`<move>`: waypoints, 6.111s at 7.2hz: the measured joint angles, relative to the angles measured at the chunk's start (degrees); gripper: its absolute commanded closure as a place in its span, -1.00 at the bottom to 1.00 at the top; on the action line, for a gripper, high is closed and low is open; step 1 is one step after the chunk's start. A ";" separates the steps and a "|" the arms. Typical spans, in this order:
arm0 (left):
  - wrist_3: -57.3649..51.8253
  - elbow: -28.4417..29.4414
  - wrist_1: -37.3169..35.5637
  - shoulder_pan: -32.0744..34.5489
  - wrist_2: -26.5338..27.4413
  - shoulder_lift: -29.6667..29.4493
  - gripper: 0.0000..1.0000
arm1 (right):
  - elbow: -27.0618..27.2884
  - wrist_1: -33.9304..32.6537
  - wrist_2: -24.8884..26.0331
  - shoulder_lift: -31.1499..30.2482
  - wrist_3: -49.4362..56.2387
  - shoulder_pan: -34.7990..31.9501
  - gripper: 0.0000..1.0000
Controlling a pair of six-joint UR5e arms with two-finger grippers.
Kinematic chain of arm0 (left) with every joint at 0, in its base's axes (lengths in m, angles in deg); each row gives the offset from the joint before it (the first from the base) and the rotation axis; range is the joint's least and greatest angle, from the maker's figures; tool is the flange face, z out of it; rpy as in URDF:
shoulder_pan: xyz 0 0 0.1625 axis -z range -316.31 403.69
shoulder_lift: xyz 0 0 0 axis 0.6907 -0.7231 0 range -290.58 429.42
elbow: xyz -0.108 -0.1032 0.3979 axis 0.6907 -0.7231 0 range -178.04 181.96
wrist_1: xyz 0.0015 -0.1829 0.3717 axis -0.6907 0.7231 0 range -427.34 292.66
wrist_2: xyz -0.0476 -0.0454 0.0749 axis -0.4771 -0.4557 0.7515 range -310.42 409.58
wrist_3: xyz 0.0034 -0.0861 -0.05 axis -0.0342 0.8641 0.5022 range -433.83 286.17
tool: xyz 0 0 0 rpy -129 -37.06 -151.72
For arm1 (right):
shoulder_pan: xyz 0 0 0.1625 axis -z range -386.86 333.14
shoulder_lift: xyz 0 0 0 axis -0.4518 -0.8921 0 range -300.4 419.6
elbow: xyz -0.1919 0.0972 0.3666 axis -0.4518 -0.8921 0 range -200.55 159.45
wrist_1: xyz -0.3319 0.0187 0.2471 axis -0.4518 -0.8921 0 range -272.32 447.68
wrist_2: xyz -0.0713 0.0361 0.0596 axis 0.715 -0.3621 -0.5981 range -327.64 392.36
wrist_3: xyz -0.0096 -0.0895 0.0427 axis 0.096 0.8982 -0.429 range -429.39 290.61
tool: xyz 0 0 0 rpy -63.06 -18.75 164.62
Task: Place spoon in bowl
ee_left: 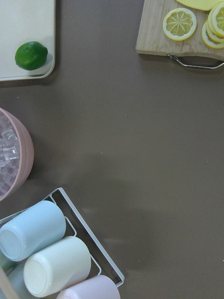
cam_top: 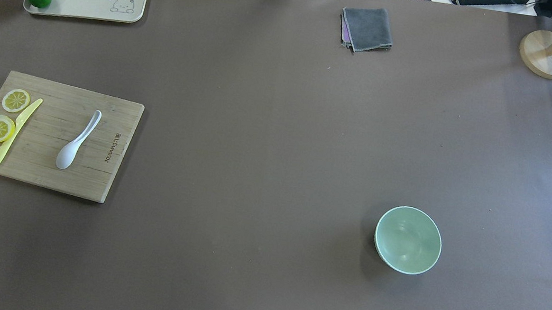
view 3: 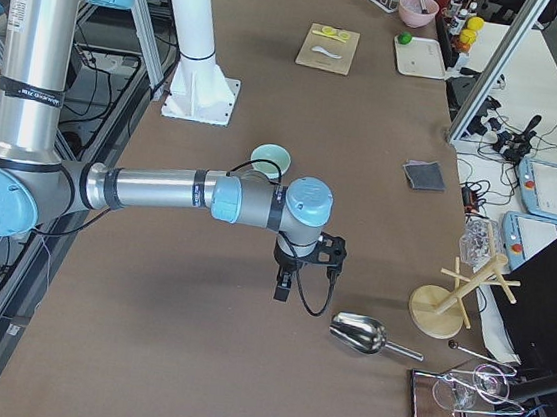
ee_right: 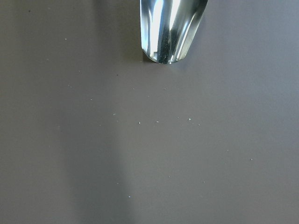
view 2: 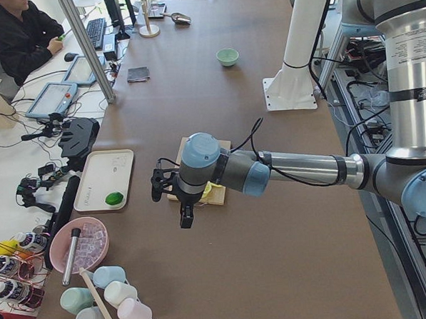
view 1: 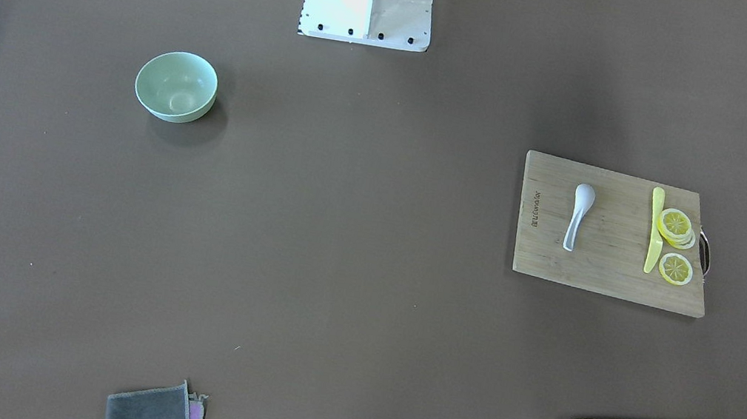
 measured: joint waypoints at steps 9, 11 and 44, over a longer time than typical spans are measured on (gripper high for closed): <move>-0.46 2.16 9.25 -3.34 -0.97 -5.71 -0.96 | 12.10 27.01 -0.44 6.42 -29.48 26.41 -1.00; -0.22 4.20 10.59 -4.02 -0.95 -5.63 -0.96 | 11.85 29.26 6.66 7.14 -32.06 36.56 -1.00; 14.06 5.43 21.07 -22.21 0.44 -10.06 -0.96 | -20.35 25.58 22.71 49.73 -65.75 54.15 -1.00</move>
